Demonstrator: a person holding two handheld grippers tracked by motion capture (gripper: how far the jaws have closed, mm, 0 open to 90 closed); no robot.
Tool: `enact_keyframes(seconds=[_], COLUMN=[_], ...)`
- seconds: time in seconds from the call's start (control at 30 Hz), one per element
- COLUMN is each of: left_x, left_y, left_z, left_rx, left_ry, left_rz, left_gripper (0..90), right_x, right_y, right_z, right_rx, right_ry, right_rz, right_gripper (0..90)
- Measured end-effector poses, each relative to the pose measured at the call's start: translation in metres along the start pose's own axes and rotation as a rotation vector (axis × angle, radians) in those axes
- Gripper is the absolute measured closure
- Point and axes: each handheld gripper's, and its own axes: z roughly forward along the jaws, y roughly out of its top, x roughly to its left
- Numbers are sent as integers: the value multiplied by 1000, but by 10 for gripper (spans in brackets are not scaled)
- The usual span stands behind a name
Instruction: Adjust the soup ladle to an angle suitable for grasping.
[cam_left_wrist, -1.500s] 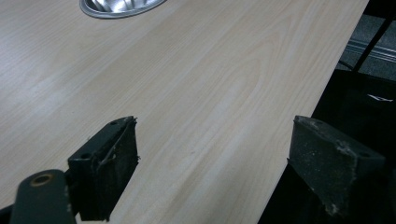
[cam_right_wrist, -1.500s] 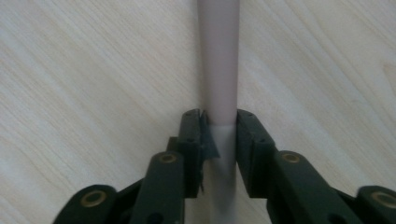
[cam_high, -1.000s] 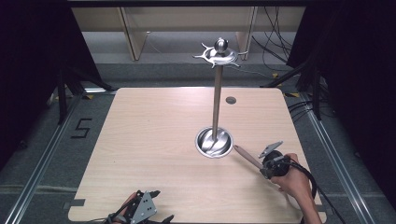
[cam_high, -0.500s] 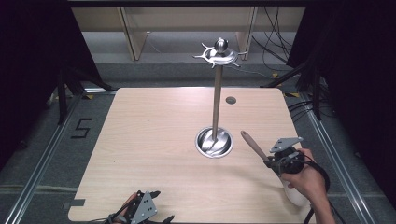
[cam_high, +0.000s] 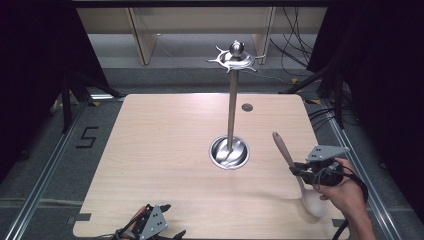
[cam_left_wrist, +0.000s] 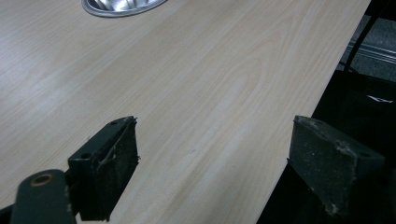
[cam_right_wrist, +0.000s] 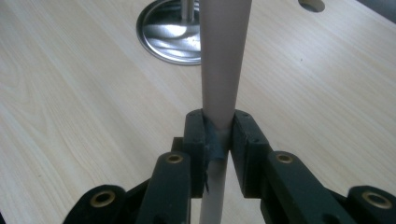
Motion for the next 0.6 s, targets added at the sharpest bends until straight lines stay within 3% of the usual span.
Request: enact_keyframes(seconds=[0.03, 0.07, 0.13, 0.17, 0.2, 0.23, 0.37, 0.4, 0.5, 0.6], left_x=[1, 1, -1, 1, 1, 0, 2, 2, 2, 1], left_y=[0, 0, -1, -1, -1, -1, -1, -1, -1, -1], left_z=[-1, -1, 1, -1, -1, 1, -1, -1, 0, -1], left_rx=[7, 9, -25, 9, 9, -3, 14, 14, -2, 4], left_ry=[-4, -4, 9, 2, 2, 20, 7, 7, 23, 3], left_rz=[9, 8, -23, 6, 6, 4, 13, 13, 5, -1], left_gripper=[150, 150, 150, 150, 150, 150, 150, 150, 150, 150], right_x=[-6, -6, -10, -10, -10, -12, -16, -15, -17, -20], right_y=[-2, -2, -6, -7, -7, -8, -10, -10, -12, -14], right_z=[-4, -4, -10, -12, -12, -15, -15, -15, -14, -14], right_rx=[-35, -35, -69, -75, -75, -110, -145, -145, -158, -180], right_ry=[2, 2, 8, 11, 11, 19, 20, 34, 34, 30], right_rz=[-9, -9, 18, 34, 34, 32, 28, 51, 62, 83], right_gripper=[777, 777, 777, 777, 777, 776, 777, 777, 777, 777])
